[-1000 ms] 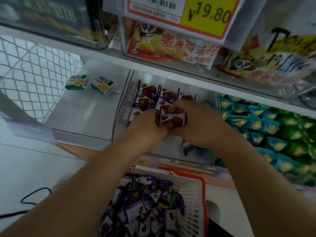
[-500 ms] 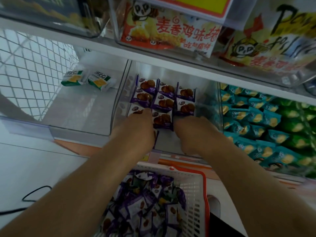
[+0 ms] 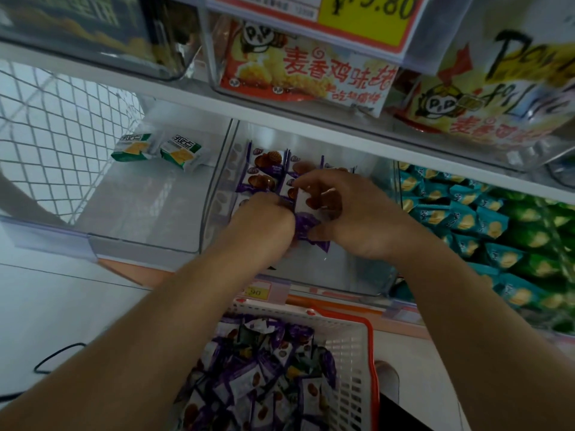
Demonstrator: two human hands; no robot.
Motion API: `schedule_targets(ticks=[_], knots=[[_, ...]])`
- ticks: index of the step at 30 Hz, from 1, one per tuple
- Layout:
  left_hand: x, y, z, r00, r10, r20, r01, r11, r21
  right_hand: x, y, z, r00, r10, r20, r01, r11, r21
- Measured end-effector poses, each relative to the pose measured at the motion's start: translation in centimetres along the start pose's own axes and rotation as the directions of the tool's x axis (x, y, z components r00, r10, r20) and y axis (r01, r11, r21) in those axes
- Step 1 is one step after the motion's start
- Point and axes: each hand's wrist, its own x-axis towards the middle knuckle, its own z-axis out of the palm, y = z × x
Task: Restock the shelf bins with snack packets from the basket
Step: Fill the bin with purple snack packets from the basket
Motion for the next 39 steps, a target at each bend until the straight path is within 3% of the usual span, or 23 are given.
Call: schedule_targets(ticks=[2, 3, 7, 9, 11, 13, 16, 19, 22, 24, 27, 29, 32, 35, 37, 39], knots=[[-0.5, 1.1, 0.0, 0.989, -0.132, 0.062, 0.146, 0.928, -0.344, 0.1, 0.1, 0.0, 1.0, 0.004, -0.006, -0.004, 0.999, 0.05], [-0.5, 1.1, -0.1, 0.987, -0.138, 0.077, 0.158, 0.904, -0.397, 0.2, 0.3, 0.1, 1.0, 0.011, -0.013, -0.01, 0.995, 0.1], [-0.2, -0.1, -0.5, 0.993, 0.008, 0.115, 0.044, 0.898, -0.438, 0.6, 0.3, 0.3, 0.988, 0.116, -0.101, -0.072, 0.93, 0.36], [0.0, -0.7, -0.6, 0.994, 0.072, 0.083, -0.037, 0.931, -0.363, 0.6, -0.1, 0.6, 0.968, 0.236, -0.088, -0.158, 0.842, 0.515], [0.2, -1.0, -0.5, 0.992, 0.117, 0.054, -0.096, 0.953, -0.287, 0.7, -0.1, 0.7, 0.948, 0.311, -0.063, -0.225, 0.801, 0.555], [0.4, -1.2, -0.3, 0.993, 0.119, 0.024, -0.108, 0.955, -0.277, 0.6, 0.0, 0.6, 0.949, 0.289, -0.128, -0.222, 0.898, 0.381], [0.8, -1.7, 0.0, 0.995, 0.081, -0.057, -0.094, 0.957, -0.274, 0.5, 0.1, 0.7, 0.99, 0.063, -0.124, -0.078, 0.99, -0.114], [0.9, -1.9, 0.1, 0.996, 0.052, -0.067, -0.07, 0.953, -0.296, 0.6, 0.7, 1.4, 0.994, -0.084, -0.075, 0.037, 0.874, -0.484], [0.7, -2.0, 0.1, 0.998, 0.064, -0.03, -0.07, 0.958, -0.279, 0.6, 1.1, 1.5, 0.968, -0.193, -0.161, 0.052, 0.779, -0.625], [0.8, -2.0, 0.1, 0.996, 0.08, -0.05, -0.091, 0.956, -0.28, 0.4, 1.0, 1.3, 0.958, -0.238, -0.16, 0.082, 0.762, -0.643], [0.9, -1.9, -0.1, 0.991, 0.108, -0.077, -0.127, 0.938, -0.324, 0.1, 0.1, 1.4, 0.984, -0.175, -0.043, 0.138, 0.885, -0.445], [1.0, -1.7, 0.0, 0.99, 0.127, -0.064, -0.141, 0.94, -0.31, 0.0, -0.5, 1.7, 0.992, -0.108, -0.064, 0.071, 0.903, -0.423], [0.6, -1.1, 0.2, 0.996, 0.048, 0.076, -0.016, 0.927, -0.375, 0.0, -1.0, 1.5, 0.973, 0.031, -0.23, -0.1, 0.95, -0.295], [0.2, -0.6, 0.1, 0.983, 0.026, 0.184, 0.074, 0.854, -0.516, 0.0, -0.9, 1.0, 0.983, 0.097, -0.153, -0.11, 0.991, -0.077], [0.6, -0.9, 0.0, 0.987, 0.05, 0.155, 0.028, 0.884, -0.466, -0.1, -0.8, 0.6, 0.998, 0.043, -0.055, -0.048, 0.995, -0.087], [1.0, -1.3, -0.2, 0.992, 0.042, 0.117, 0.005, 0.926, -0.377, 0.0, -0.6, 0.3, 0.997, -0.067, -0.034, 0.056, 0.964, -0.259]])
